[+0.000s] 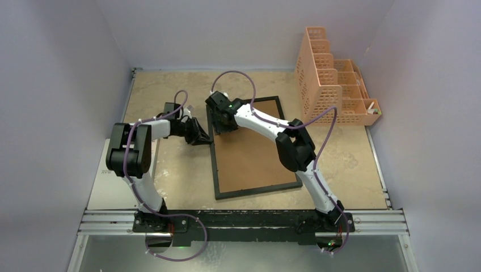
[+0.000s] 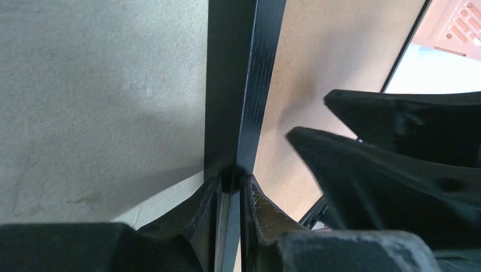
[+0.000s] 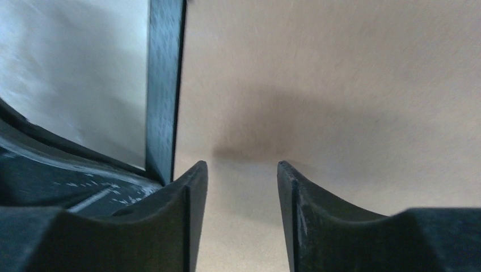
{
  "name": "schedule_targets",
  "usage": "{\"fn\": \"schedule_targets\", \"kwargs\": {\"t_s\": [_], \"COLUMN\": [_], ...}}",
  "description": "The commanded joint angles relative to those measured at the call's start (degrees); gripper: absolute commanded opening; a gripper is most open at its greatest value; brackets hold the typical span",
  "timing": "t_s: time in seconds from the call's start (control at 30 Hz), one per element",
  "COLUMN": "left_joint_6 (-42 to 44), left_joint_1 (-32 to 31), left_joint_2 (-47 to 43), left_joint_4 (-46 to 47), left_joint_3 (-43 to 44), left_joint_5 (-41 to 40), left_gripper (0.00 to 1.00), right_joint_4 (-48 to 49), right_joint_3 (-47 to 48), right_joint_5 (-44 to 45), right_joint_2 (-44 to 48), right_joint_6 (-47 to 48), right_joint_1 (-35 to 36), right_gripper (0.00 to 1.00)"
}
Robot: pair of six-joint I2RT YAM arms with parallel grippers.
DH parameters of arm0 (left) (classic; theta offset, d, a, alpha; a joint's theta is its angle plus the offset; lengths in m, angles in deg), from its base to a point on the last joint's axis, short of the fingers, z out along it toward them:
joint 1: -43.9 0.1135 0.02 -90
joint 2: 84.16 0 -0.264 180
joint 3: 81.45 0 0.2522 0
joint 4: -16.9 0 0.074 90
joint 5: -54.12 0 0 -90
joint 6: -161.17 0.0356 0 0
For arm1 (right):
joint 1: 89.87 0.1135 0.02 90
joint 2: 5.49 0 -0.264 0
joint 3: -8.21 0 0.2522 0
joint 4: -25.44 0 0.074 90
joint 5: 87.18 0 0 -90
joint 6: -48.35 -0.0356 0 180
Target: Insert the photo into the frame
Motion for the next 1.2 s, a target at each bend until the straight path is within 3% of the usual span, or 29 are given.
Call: {"fn": "schedule_targets", "kwargs": {"t_s": [0.0,0.23,0.73,1.17], "left_joint_6": [0.61,-0.87,-0.19,-0.22], "left_joint_1": [-1.52,-1.51,-1.51,-1.46], "left_joint_2": [4.84,3.63,5.72,5.61], "left_joint_4": [-3.64,-0.94,-0.36,-0.63], "left_joint_3": [-5.67,-8.63,-8.3,-8.36], "left_joint_5": [-4.68,-3.31,-2.48,-3.24], "left_gripper": [0.12,0.1,0.08,0.07], "right_joint_4": [-3.55,-4.64,-4.62,-4.05], "right_joint_3": [-4.64,-9.14,-11.53,-13.86], "right_joint_5": [-3.21,-5.08,-12.71,-11.53], "right_joint_2": [4.7,5.43,3.71,3.21], "right_joint_6": [1.71,1.83,-0.61,-0.28], "right_joint_1": [1.1,2.68,2.49,1.98], "right_gripper": [0.57,0.69,0.76,0.78]}}
